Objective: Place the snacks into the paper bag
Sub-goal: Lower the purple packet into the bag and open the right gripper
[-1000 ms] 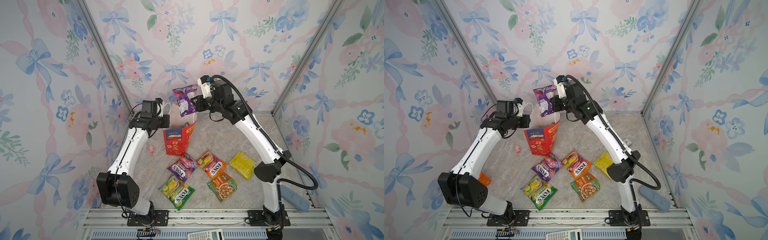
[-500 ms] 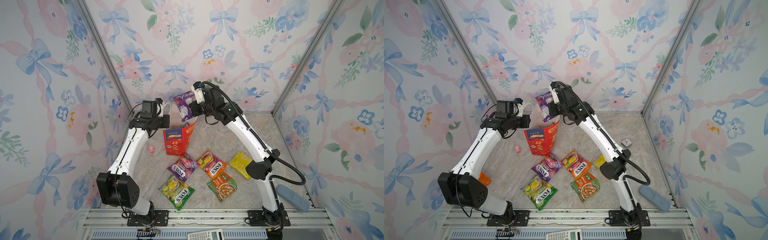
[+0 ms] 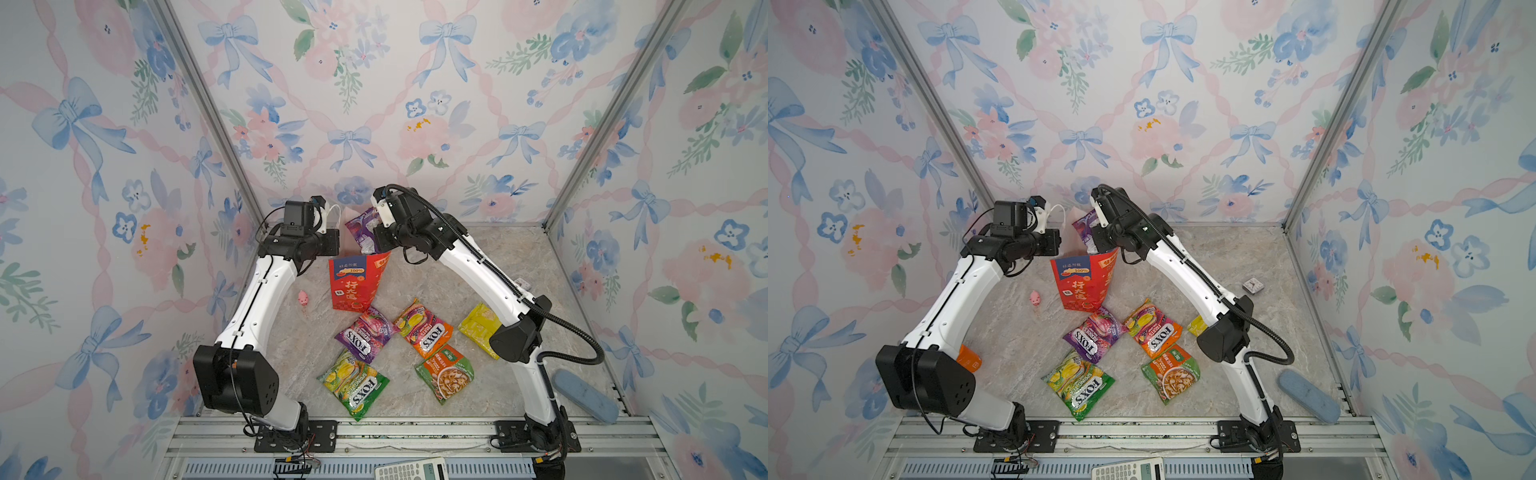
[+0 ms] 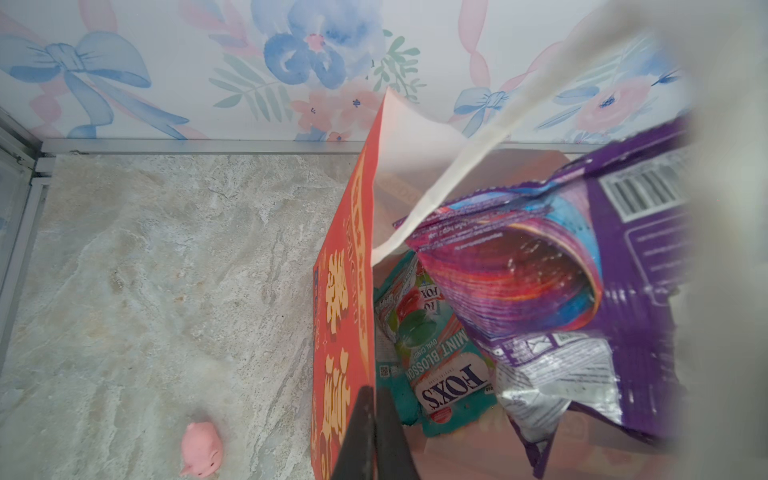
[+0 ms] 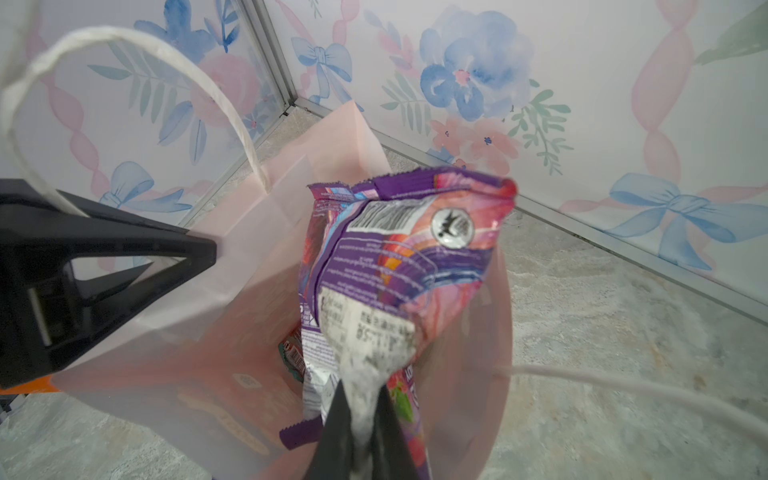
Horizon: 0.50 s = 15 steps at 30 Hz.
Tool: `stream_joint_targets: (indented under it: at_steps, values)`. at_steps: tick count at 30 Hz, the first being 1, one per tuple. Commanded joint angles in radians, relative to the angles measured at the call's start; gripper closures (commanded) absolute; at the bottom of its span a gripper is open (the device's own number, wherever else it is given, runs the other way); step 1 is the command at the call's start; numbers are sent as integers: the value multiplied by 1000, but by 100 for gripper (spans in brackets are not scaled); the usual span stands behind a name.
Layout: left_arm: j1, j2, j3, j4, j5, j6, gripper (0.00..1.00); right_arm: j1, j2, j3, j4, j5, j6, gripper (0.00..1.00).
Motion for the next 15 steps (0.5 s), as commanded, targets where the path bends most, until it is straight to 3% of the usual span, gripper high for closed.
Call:
stream_joint_targets:
  at_steps: [1, 9, 12, 15]
  values:
    - [8, -4, -15, 3, 4, 18, 100, 17, -46, -16, 16, 15, -1, 100]
    - [8, -9, -15, 3, 5, 17, 100, 19, -28, -8, 37, -11, 23, 100]
    - [8, -11, -15, 3, 4, 17, 100, 19, -19, 12, 32, -31, 29, 88]
    - [8, -12, -16, 3, 4, 18, 100, 19, -21, 19, 36, -50, 37, 68]
